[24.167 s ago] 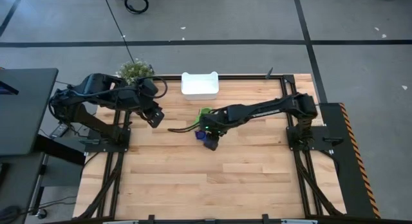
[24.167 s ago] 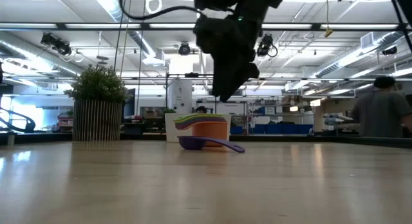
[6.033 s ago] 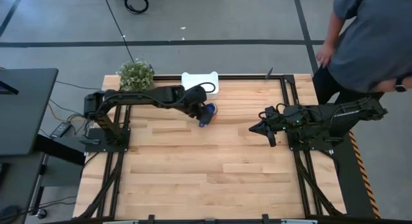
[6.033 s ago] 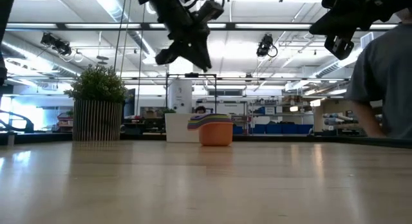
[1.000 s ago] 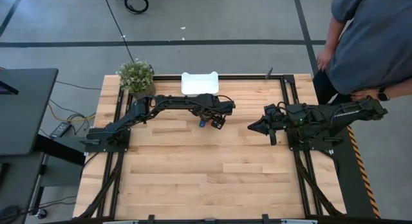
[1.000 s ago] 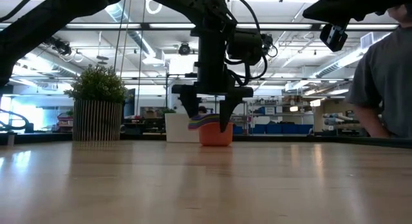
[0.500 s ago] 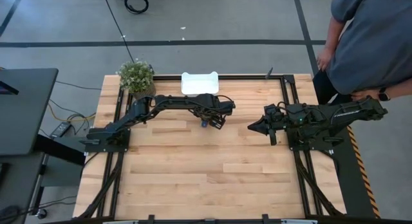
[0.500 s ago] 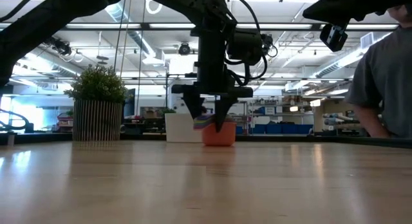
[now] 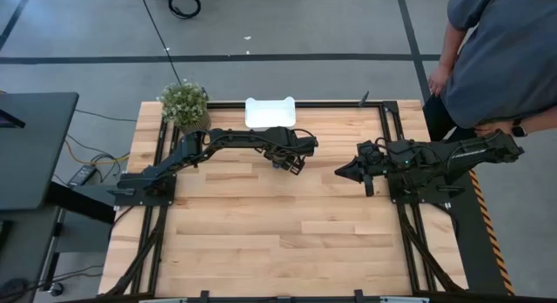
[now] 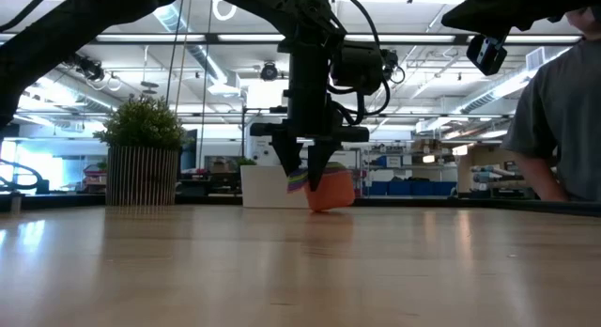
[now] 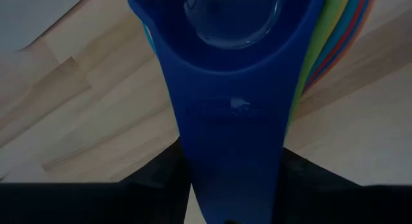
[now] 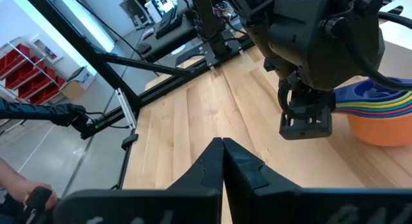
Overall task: Nest measuring cups in basket
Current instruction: Put the nested measuring cups into the white bin
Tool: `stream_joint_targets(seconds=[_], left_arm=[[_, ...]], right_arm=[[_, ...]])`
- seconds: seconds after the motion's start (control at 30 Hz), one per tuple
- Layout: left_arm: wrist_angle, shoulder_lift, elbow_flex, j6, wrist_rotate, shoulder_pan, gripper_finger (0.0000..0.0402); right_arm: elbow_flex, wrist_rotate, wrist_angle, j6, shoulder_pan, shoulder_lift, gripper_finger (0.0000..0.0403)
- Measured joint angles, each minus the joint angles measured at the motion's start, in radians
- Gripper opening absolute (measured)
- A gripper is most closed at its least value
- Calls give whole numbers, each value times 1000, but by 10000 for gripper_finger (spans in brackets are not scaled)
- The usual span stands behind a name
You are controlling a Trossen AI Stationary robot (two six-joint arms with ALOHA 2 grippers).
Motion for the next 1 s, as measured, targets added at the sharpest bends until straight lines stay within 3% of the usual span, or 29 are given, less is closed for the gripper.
stream_joint_targets(seconds=[0.53, 1.0], left_arm=[[-9, -1, 0, -1, -7, 0, 156], [-31, -1, 0, -21, 35, 7, 126]], right_arm=[[0, 0, 0, 0, 0, 0, 12], [0, 0, 0, 0, 0, 0, 14]])
